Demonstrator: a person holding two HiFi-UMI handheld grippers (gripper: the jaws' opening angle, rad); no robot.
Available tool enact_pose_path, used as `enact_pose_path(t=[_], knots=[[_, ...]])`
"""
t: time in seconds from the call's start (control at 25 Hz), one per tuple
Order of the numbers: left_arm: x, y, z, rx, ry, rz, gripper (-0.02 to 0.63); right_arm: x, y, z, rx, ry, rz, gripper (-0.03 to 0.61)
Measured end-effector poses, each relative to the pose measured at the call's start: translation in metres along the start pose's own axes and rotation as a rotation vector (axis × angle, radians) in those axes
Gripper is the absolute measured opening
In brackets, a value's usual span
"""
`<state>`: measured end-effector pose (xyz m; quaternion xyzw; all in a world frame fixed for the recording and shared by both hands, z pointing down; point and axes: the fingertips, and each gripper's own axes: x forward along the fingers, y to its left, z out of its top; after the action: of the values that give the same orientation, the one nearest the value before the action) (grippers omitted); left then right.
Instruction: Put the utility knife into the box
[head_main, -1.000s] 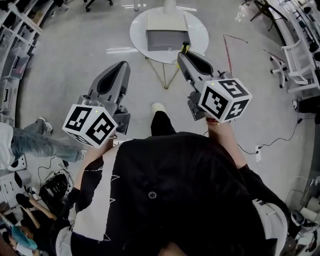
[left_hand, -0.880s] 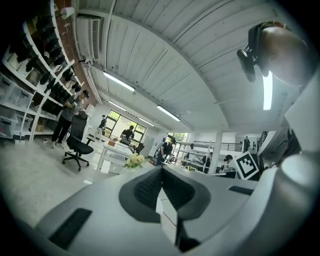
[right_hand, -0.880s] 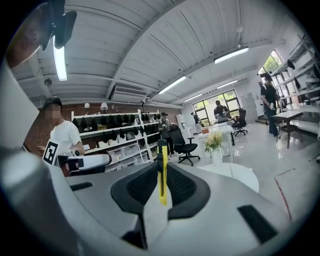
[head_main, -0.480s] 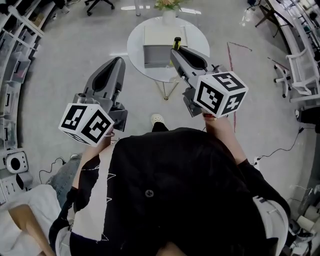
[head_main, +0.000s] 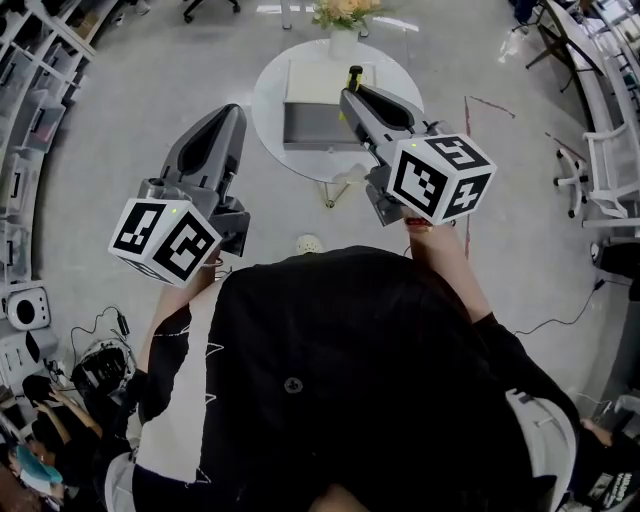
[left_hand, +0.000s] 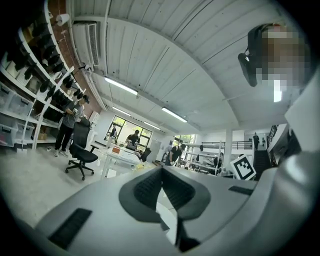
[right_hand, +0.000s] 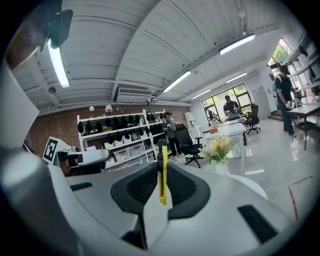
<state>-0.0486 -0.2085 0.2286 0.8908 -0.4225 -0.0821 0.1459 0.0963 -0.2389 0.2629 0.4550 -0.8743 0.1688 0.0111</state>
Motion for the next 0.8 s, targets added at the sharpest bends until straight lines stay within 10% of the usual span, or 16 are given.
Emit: enact_pose_path(t=[0.8], knots=[[0.035,0.031,-0.016,-0.038,0.017,0.065,0.011,0.05,-0.086,-0.092,0.019,0.253,-0.046,0.06]])
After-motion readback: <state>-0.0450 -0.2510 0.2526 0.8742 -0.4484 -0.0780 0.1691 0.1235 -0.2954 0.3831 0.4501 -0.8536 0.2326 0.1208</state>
